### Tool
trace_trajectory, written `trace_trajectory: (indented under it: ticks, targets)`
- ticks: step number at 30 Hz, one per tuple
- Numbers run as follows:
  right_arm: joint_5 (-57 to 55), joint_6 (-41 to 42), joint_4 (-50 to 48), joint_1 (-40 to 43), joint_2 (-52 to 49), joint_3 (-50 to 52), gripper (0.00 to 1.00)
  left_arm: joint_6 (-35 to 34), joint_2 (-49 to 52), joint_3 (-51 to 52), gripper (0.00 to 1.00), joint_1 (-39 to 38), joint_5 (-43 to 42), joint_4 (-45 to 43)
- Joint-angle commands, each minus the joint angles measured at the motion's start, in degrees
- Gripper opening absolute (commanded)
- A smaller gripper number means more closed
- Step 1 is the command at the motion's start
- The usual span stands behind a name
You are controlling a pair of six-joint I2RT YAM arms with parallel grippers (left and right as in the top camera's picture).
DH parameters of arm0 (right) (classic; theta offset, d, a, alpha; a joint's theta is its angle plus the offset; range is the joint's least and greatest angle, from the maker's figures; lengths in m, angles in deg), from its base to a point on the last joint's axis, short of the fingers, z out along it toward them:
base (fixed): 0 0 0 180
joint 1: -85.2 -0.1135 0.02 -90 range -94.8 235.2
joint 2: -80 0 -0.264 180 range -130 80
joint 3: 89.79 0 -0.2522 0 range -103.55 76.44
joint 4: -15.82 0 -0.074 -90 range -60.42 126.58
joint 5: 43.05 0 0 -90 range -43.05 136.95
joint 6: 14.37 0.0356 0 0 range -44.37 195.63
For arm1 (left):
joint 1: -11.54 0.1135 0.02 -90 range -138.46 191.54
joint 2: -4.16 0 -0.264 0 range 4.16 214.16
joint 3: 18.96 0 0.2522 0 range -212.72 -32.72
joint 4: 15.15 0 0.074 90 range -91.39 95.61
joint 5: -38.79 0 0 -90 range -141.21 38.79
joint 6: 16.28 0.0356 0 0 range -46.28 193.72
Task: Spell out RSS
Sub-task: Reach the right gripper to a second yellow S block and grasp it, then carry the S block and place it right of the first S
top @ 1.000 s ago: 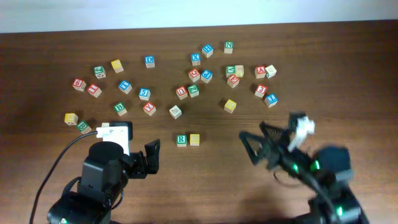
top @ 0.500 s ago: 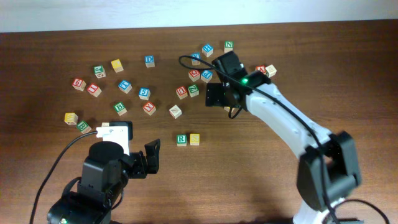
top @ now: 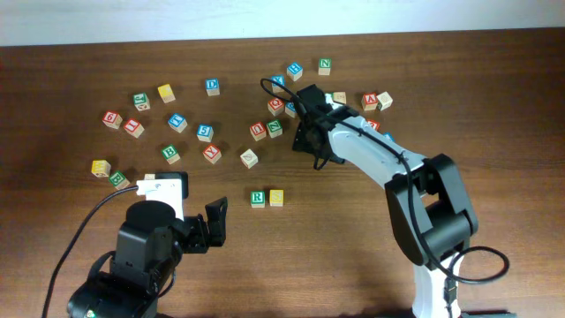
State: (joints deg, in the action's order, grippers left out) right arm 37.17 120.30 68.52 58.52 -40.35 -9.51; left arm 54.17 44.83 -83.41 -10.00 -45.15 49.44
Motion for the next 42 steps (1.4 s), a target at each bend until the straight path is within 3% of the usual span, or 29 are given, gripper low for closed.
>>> trace_trajectory:
  ticks: [1,8,15,27,32,36,42]
  targets:
    - [-1.27,0.46,-0.39,-0.20,-1.86,-0.85,0.74,-0.15,-0.13,-0.68,0.99,-0.07,0.42,-0.13]
    - [-0.98,0.44,-1.31,0.50,-1.86,-0.85,0.51,-0.15,-0.13,-0.68,0.99,-0.07,0.39,-0.13]
    - [-0.76,0.42,-1.14,0.50,-1.86,-0.85,0.35,-0.15,-0.13,-0.68,0.99,-0.07,0.39,-0.13]
    - [2.29,-1.14,0.76,0.50,-1.77,-1.46,0.18,-0.15,-0.13,-0.68,0.99,-0.07,0.39,-0.13]
    - [3.56,-8.57,12.41,0.48,0.46,-9.73,0.04,-0.15,-0.13,-0.68,0.99,-0.07,0.39,-0.13]
    - [5.33,-13.40,28.46,0.15,5.84,-19.56,0.04,-0.15,-0.13,-0.68,0.99,-0.07,0.39,-0.13]
    - [9.99,-18.99,37.64,-5.92,21.22,-19.39,0.04,-0.15,-0.13,-0.68,0.99,-0.07,0.42,-0.13]
